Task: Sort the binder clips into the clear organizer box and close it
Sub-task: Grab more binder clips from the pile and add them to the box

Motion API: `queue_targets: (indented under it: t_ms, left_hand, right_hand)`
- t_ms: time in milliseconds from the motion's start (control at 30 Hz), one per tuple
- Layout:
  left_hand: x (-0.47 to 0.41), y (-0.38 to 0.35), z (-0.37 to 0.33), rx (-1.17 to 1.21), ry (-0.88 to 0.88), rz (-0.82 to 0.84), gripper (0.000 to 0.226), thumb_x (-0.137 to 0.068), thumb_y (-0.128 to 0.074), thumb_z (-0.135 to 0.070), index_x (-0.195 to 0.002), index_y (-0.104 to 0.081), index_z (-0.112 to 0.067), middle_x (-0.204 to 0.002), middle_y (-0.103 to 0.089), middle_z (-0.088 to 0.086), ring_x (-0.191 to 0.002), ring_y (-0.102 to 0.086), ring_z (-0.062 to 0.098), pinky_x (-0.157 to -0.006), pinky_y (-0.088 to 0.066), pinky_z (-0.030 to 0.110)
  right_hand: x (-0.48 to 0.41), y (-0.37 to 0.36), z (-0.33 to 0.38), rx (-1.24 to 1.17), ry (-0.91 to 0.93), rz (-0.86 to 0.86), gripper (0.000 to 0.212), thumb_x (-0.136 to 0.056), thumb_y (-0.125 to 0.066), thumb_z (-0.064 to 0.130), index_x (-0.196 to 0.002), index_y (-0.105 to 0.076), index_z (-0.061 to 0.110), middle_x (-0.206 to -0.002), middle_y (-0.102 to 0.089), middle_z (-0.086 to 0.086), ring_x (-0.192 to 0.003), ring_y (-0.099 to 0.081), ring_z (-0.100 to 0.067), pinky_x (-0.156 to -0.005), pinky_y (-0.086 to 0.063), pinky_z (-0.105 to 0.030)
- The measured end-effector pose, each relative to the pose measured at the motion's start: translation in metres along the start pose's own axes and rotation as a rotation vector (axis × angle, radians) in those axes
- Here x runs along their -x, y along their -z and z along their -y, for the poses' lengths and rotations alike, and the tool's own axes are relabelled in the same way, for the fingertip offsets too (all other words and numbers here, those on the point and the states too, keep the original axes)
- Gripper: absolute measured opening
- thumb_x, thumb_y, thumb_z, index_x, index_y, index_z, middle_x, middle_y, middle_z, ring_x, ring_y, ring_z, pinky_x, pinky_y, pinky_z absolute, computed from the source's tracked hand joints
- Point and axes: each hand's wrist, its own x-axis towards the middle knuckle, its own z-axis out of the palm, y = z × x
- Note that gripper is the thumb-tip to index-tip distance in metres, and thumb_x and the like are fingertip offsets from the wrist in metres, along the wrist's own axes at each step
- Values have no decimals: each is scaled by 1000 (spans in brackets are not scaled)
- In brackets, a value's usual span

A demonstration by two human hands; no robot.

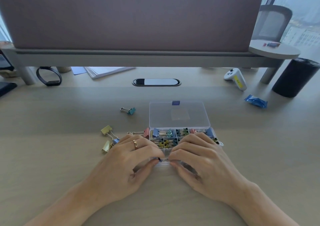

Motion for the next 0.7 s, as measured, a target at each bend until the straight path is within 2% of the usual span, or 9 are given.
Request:
queue_targets:
  t_ms: [267, 367, 467, 700]
  left_hand:
    - [0, 2, -3, 11, 34, 29, 20, -93, -58, -19, -93, -75, -30, -100, -65, -24, -100, -60, -1, -86, -46, 28]
    - [-1, 3, -5, -6, 40, 20, 17, -95, -59, -20, -97, -72, -30, -98, -62, -24, -100, -57, -2, -87, -45, 27]
    - [-1, 2, -7, -44, 14, 10, 11, -93, -64, -21, -99, -69, -29, -92, -57, -27, -98, -59, 3, -87, -46, 32]
    - [-1, 0, -7, -110, 3, 30, 15, -89, -71, -29, -104, -69, -29, -98, -67, -19, -101, -62, 7, -89, -48, 35]
  right_hand:
    - [-1, 1, 1, 4, 8, 21, 16, -104, -62, 26, -95, -75, 23, -102, -72, 14, -99, -64, -14, -90, -50, -37]
    - [-1, 1, 0, 4, 6, 15, 15, -103, -63, 25, -95, -75, 23, -101, -72, 14, -98, -63, -14, -90, -50, -36]
    - [-1, 0, 0, 6, 7, 11, 14, -103, -64, 25, -95, -75, 22, -101, -72, 13, -98, -64, -14, -90, -51, -37]
    - [0, 0, 1, 10, 10, 22, 14, -103, -63, 25, -96, -75, 22, -102, -72, 13, -99, -64, -15, -90, -50, -37]
